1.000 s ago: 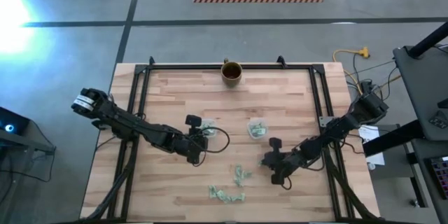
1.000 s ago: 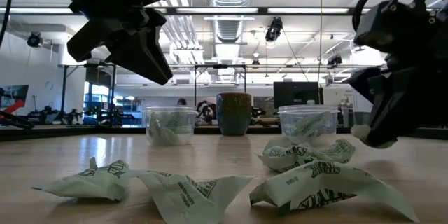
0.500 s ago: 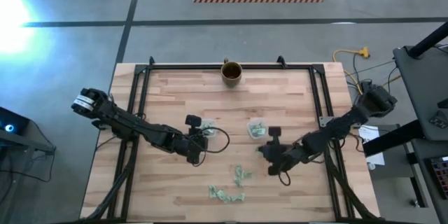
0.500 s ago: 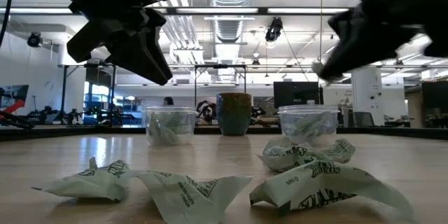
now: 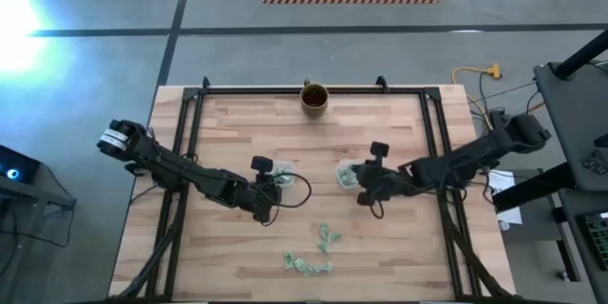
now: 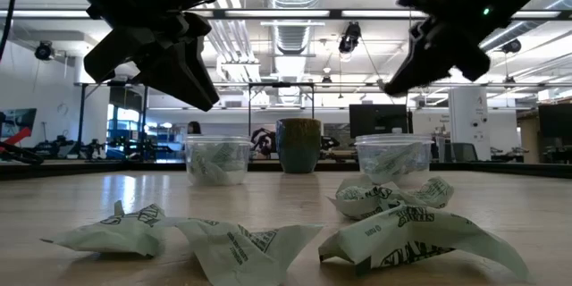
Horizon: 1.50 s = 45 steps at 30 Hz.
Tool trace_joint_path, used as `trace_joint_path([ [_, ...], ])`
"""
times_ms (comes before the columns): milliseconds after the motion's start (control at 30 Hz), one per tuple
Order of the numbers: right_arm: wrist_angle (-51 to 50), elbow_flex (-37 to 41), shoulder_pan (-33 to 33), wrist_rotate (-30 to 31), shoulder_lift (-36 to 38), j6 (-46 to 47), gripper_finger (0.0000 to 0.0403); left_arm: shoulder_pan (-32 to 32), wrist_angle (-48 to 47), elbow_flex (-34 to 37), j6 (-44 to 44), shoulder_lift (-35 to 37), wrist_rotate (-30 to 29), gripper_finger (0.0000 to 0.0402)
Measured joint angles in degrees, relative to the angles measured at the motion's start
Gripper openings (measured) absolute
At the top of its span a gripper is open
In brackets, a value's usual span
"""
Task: Pick and place Stevia / Truvia into bins
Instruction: Put the white stevia packet into the right transparent container, then put the white stevia packet into the left transparent container
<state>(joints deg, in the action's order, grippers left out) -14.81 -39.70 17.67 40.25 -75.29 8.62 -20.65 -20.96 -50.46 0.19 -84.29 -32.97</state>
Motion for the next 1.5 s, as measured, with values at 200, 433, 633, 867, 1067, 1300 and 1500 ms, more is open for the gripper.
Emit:
trace_joint_path([
  [200, 0.51, 0.81, -2.71, -0.29, -5.4, 1.52, 0.0013, -0.04, 0.38, 0.1, 0.04, 0.0, 0.01, 0.0095],
  [433, 1.29, 0.82, -2.95, -3.19, -9.1, 0.57, 0.0032, -0.04, 0.95, 0.09, 0.09, 0.0, 0.02, 0.0095],
  [633, 1.73, 0.72, -2.95, -3.16, -7.25, 0.55, 0.0089, -0.04, 0.95, 0.12, 0.09, 0.0, 0.02, 0.0095],
  [867, 1.26, 0.68, -2.93, -3.18, -3.4, 0.18, 0.0128, -0.02, 2.09, 0.04, 0.12, -0.02, 0.38, 0.0095],
  [1067, -0.3, 0.7, -2.51, -7.6, 0.24, 0.29, 0.0139, 0.03, 6.32, -0.04, 1.64, -0.02, 9.95, 0.0095],
  [1300, -1.7, 0.78, 0.29, -13.61, 3.22, 1.58, 0.0138, -0.53, 17.57, 1.32, 3.08, -1.15, 33.02, 0.0095],
  [1500, -1.77, 1.25, 3.72, -15.15, 3.08, 1.91, 0.0131, -3.59, 20.39, 1.19, 2.03, -5.22, 33.77, 0.0095],
])
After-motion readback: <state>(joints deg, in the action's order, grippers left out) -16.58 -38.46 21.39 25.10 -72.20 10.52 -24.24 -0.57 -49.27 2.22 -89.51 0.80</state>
